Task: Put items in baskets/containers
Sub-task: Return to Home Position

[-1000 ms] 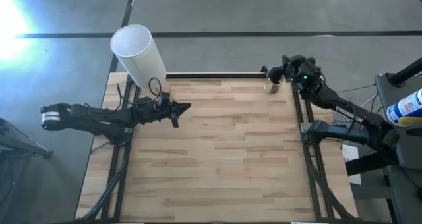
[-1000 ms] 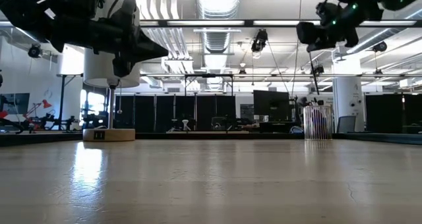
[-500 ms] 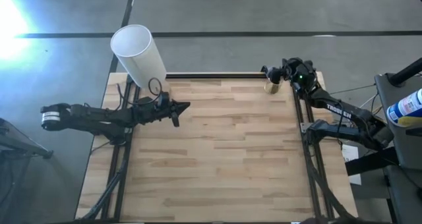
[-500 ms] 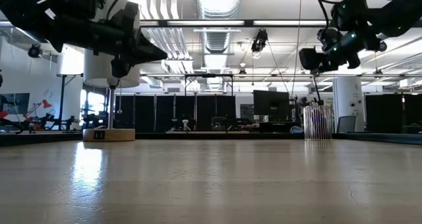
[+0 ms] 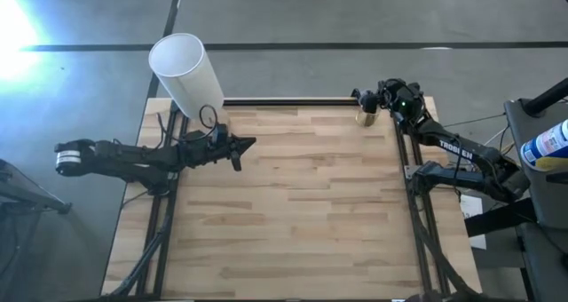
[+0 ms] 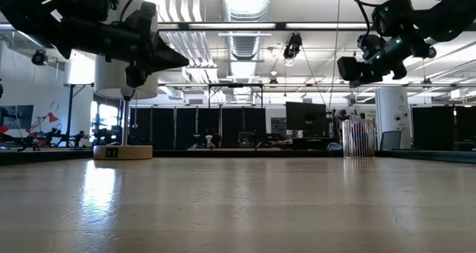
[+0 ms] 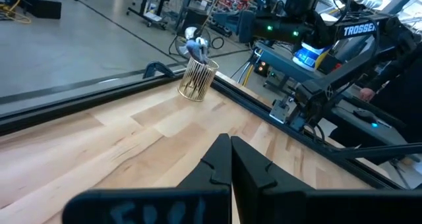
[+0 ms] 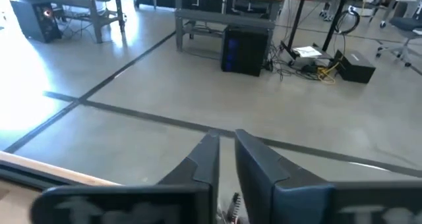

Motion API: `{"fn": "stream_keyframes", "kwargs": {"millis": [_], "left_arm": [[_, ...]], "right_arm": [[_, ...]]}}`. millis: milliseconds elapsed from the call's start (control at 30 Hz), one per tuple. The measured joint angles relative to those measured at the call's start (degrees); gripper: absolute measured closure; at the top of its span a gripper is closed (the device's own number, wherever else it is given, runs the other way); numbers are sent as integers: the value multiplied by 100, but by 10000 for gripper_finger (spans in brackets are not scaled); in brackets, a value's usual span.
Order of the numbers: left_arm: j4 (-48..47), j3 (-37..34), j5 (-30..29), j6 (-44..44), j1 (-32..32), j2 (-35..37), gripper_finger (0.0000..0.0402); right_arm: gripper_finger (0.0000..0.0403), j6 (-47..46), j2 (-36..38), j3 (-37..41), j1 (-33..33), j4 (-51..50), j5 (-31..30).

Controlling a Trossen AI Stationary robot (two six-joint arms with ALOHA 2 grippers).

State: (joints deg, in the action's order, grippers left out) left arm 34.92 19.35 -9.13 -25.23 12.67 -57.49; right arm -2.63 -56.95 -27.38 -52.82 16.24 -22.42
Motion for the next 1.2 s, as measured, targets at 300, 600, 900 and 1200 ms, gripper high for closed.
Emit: {"fn": "stream_keyframes", "kwargs": {"millis": [300, 600, 900, 1200], "left_arm": [[8, 0, 2, 0, 0, 0, 402], [-37, 0, 476, 428, 2, 252, 402], [-778, 0, 560, 1034, 2, 954, 402], [-1808, -66, 564, 1270, 2, 1839, 402]], "right_arm": [[296, -323, 87, -4, 69, -425, -1], [337, -171, 643, -256, 771, -927, 788], [393, -364, 1020, -391, 2455, -1133, 1368], [394, -772, 1561, -321, 4020, -1136, 1408]]}}
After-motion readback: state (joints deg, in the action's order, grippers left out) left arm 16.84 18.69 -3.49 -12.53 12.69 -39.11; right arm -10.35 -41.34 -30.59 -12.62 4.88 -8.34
